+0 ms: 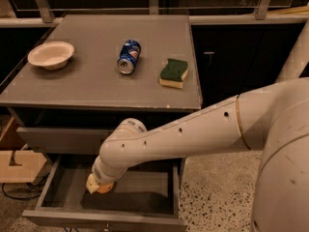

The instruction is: Place orange into middle drawer

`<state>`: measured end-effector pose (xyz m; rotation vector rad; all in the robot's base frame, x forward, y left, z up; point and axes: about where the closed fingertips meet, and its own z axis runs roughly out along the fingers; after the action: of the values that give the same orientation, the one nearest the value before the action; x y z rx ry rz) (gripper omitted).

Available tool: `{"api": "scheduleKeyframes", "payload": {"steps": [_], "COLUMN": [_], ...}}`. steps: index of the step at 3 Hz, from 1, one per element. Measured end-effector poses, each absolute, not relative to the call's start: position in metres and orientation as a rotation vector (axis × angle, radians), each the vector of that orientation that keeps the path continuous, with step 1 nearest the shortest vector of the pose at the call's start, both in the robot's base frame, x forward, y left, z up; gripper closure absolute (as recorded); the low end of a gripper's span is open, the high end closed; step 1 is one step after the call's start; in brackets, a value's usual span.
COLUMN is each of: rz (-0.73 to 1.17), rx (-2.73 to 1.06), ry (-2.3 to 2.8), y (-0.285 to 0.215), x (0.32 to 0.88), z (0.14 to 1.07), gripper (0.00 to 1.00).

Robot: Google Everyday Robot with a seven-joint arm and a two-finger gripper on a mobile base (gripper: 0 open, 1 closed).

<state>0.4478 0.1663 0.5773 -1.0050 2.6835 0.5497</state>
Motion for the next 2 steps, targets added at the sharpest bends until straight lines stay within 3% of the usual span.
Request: {"api": "scheduleKeyframes", "payload": {"steps": [2], "rz": [0.563], "rx": [-0.901], "ry": [2.715], "y": [0.160], "x": [0.457], "z": [0.555], "gripper": [1.00]}}
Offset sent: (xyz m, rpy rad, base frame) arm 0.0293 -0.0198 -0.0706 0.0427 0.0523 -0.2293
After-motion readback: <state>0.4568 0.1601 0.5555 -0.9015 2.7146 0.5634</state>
